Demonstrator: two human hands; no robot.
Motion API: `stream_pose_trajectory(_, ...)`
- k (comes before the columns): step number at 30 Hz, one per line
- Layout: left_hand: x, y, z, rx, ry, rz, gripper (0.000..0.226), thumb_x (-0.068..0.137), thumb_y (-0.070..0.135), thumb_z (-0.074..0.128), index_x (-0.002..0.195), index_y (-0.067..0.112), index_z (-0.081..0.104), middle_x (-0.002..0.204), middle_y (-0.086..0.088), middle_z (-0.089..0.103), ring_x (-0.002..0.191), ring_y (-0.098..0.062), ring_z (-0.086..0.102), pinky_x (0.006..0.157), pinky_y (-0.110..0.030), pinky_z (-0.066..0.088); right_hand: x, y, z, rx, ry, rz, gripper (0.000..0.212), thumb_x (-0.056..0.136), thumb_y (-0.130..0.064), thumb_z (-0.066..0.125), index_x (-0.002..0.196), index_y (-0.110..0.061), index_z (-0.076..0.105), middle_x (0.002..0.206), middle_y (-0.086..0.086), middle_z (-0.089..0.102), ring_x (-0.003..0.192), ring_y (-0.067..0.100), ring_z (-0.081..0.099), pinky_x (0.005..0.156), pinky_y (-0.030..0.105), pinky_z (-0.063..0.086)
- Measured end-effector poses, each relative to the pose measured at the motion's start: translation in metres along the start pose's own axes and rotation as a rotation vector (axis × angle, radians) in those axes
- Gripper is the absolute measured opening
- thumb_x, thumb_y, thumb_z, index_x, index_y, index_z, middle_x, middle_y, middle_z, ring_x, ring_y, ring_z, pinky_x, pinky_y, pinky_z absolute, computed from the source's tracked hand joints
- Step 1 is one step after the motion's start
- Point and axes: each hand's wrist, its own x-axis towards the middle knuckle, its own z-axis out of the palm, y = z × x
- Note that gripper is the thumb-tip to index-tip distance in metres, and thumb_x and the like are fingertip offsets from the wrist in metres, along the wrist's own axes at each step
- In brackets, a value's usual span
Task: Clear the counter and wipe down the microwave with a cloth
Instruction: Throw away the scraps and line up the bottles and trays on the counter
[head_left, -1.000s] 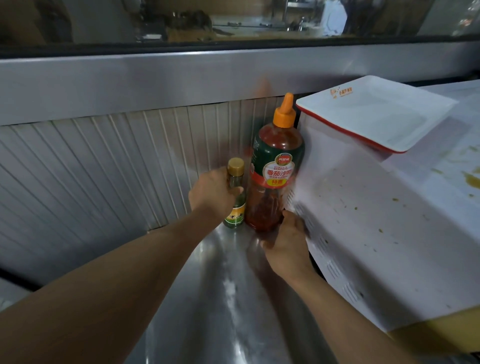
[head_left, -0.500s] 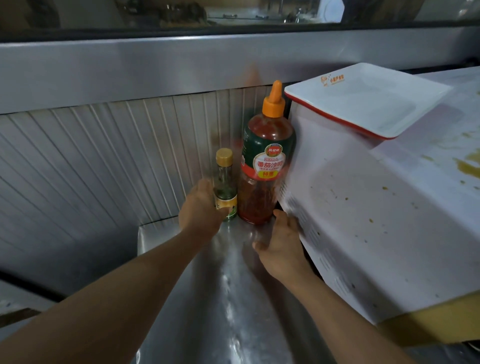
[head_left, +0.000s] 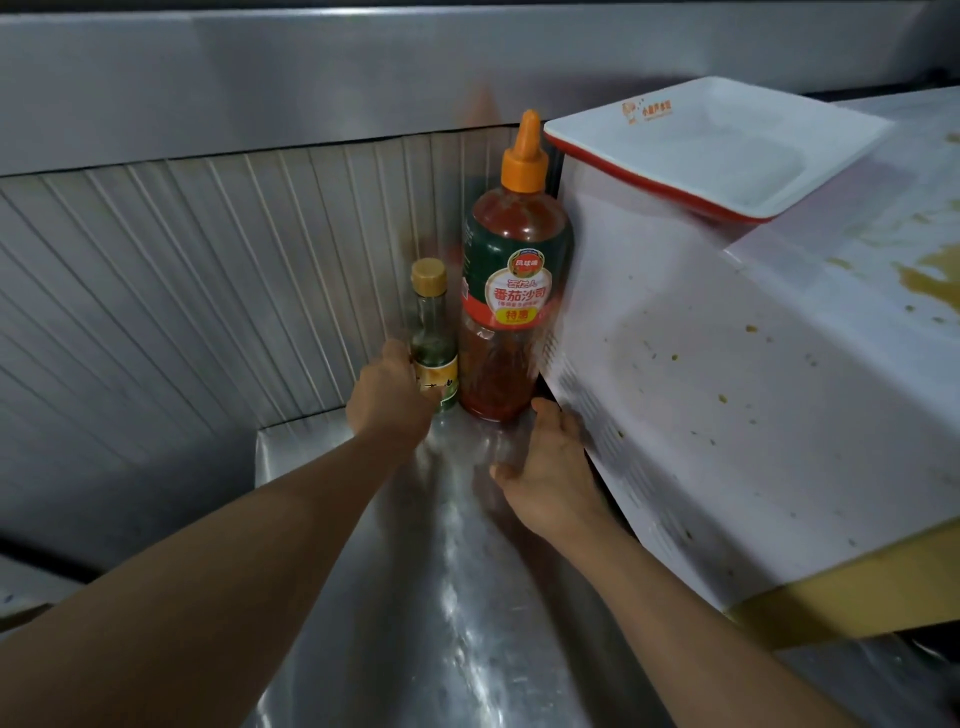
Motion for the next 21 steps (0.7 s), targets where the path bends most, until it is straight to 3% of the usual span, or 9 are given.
stream_pose_trajectory(3, -0.009, 0.0, -0.011, 0.105, -0.053, -0.017, 0.053, 0.077, 0.029, 0.075, 0.118, 0.012, 0.045, 0.112, -0.011, 0.059, 0.102, -0.03, 0.058, 0.077, -0.038, 0.048, -0.005, -0.003, -0.003, -0.028, -0.016, -0.008, 0.078, 0.083, -0.022, 0.069, 0.145, -0.013, 0.022, 0.146, 0.009, 0.03, 0.135, 0.023, 0.031, 0.106, 0.027, 0.032)
stream_pose_trajectory(9, -0.04, 0.005, -0.05, 0.335, -0.147, 0.081, 0.062, 0.079, 0.034, 0.073, 0.128, 0.014, 0.039, 0.125, -0.009, 0.049, 0.112, -0.027, 0.053, 0.086, -0.04, 0.046, -0.034, -0.021, -0.02, -0.234, -0.059, -0.039, 0.077, 0.082, -0.025, 0.07, 0.143, -0.014, 0.023, 0.143, 0.01, 0.033, 0.133, 0.026, 0.031, 0.108, 0.031, 0.03)
stream_pose_trajectory(16, -0.087, 0.02, -0.1, 0.607, -0.258, 0.276, 0.065, 0.083, 0.036, 0.067, 0.135, 0.015, 0.035, 0.124, -0.008, 0.049, 0.115, -0.027, 0.05, 0.089, -0.038, 0.045, -0.086, -0.053, -0.048, -0.382, -0.108, -0.064, 0.075, 0.084, -0.028, 0.067, 0.143, -0.012, 0.023, 0.144, 0.011, 0.031, 0.133, 0.028, 0.028, 0.11, 0.033, 0.027)
stream_pose_trajectory(21, -0.124, 0.031, -0.133, 0.636, -0.29, 0.362, 0.063, 0.083, 0.036, 0.067, 0.134, 0.015, 0.037, 0.125, -0.008, 0.051, 0.117, -0.027, 0.05, 0.094, -0.04, 0.042, -0.125, -0.073, -0.07, -0.384, -0.101, -0.031, 0.072, 0.083, -0.025, 0.068, 0.141, -0.013, 0.027, 0.141, 0.01, 0.032, 0.131, 0.029, 0.026, 0.108, 0.036, 0.033)
